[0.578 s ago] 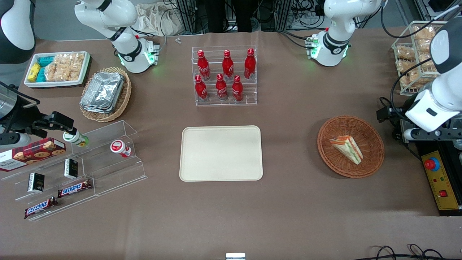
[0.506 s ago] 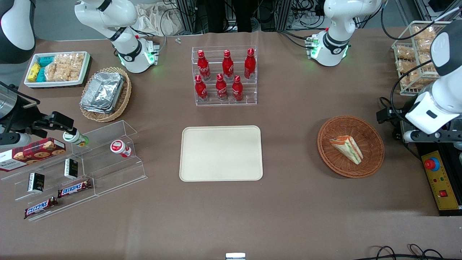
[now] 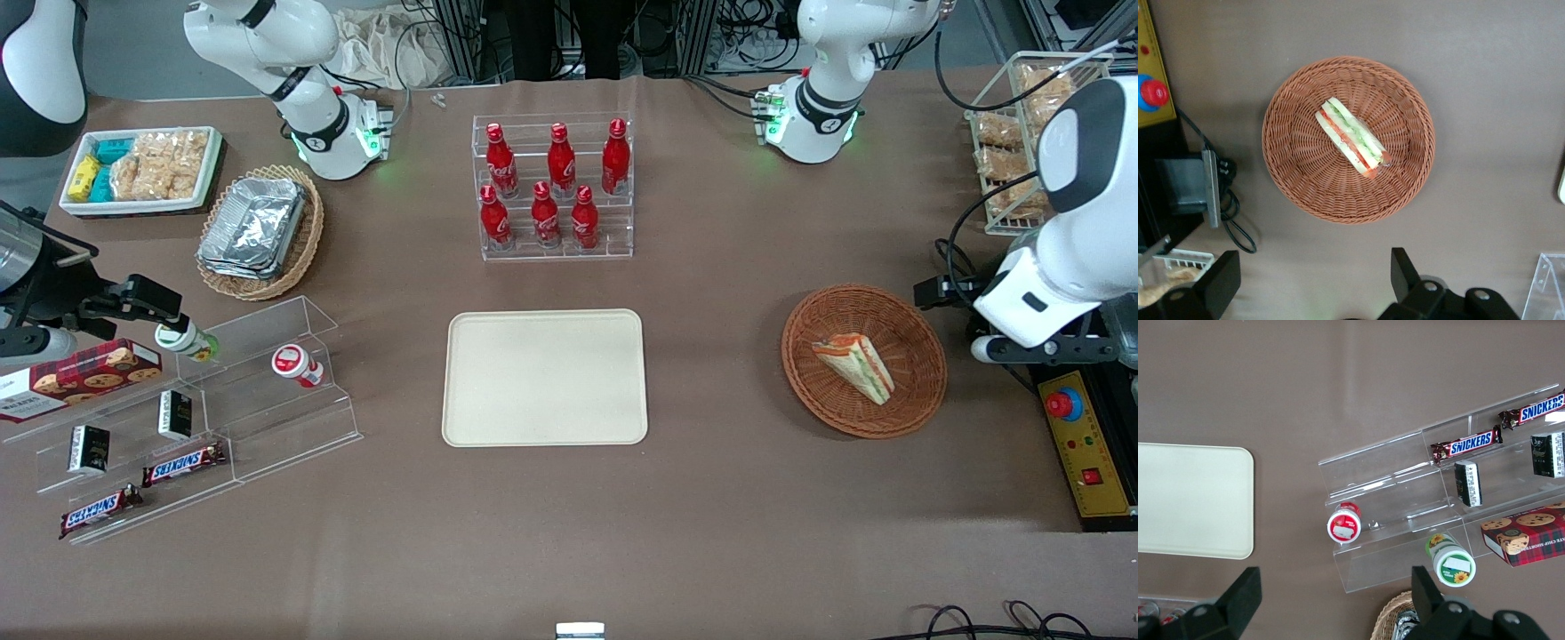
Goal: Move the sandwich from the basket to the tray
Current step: 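Move the left gripper down over the sandwich in the wicker basket, then close the left gripper on the sandwich wedge and lift it, then carry the held sandwich over to the cream tray, then lower the sandwich onto the tray and open the left gripper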
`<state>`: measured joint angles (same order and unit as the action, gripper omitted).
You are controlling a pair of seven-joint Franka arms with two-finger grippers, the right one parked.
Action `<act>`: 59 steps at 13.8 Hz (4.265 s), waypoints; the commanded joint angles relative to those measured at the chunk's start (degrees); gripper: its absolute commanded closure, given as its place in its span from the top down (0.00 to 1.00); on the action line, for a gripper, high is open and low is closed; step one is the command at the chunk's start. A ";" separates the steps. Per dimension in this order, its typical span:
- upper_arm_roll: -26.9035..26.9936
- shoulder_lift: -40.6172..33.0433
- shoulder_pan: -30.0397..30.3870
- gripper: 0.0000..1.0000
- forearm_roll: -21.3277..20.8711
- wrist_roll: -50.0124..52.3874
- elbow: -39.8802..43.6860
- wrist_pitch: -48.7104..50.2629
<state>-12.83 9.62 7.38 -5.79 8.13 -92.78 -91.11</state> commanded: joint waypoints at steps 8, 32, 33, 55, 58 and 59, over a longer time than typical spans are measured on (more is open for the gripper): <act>-0.09 1.81 -0.53 1.00 -0.97 31.94 -21.28 -25.67; -4.47 6.29 -0.61 0.00 -2.29 45.92 -5.09 -16.96; -6.22 6.55 -0.62 0.00 -2.29 46.01 -0.78 -12.73; -23.90 38.28 -19.95 0.00 -24.25 50.05 8.32 -31.24; -23.90 38.90 -20.13 0.37 -24.97 50.14 6.21 -31.24; -23.82 38.81 -20.13 0.99 -24.97 50.14 6.29 -31.24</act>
<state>-37.10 48.54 -12.29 -29.25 56.75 -85.44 -122.23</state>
